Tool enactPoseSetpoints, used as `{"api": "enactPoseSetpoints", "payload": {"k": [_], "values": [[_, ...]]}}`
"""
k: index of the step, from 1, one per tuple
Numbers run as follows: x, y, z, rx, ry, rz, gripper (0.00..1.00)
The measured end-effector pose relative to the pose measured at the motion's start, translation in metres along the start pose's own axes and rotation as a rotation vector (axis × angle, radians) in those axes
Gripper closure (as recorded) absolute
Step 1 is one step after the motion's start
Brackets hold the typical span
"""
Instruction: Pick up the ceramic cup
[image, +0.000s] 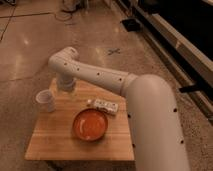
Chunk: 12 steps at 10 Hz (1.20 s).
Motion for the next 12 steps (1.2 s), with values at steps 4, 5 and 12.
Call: {"api": "enactPoseSetpoints", "payload": {"k": [4,5,12], "values": [[-0.012,-0.036,0.012,-0.013,0.004,-0.072,0.35],[-0.015,-0.045,0.017,-0.017,0.006,-0.087,0.35],[-0.027,-0.074,0.058,-0.051,0.016,-0.130,0.35]]}}
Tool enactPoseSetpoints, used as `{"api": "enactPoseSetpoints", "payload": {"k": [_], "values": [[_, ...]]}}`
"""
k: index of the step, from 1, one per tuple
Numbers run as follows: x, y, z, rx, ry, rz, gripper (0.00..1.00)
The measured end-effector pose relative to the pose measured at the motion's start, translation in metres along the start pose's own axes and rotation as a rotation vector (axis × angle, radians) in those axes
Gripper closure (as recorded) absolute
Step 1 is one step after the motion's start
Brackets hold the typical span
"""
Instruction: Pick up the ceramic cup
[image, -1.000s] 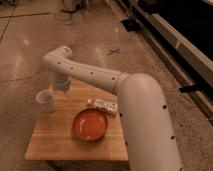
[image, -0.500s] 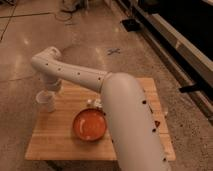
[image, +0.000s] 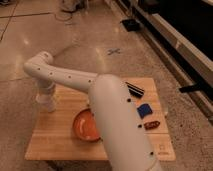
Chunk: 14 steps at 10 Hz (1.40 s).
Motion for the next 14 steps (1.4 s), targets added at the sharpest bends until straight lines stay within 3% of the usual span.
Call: {"api": "enactPoseSetpoints", "payload": {"k": [3,8,9,14], "values": [[0.012,-0.001,0.018,0.007,0.017,0.015,0.38],[0.023,0.012,0.035,-0.003,0.029,0.045,0.86],[0.024,0.015,0.030,0.000,0.034,0.044,0.98],[0.026,0.013,-0.030,0.072,0.042,0.019,1.00]]}}
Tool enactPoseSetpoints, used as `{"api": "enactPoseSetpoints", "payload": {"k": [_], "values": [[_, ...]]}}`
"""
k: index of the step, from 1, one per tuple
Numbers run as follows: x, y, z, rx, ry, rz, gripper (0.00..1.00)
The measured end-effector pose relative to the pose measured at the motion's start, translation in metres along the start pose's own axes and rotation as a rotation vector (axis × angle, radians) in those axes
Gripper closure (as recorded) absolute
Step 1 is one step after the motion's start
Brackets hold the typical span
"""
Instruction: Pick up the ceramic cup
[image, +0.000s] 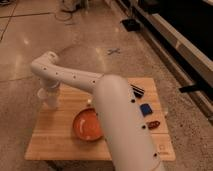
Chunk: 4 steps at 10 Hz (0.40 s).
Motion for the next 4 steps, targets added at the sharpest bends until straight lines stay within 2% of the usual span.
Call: {"api": "enactPoseSetpoints", "payload": {"k": [3,4], "values": [[-0.003,0.004,-0.040,0.042,-0.003,-0.027,1.00],[-0.004,0.004,-0.045,0.045,-0.005,-0.032,1.00]]}}
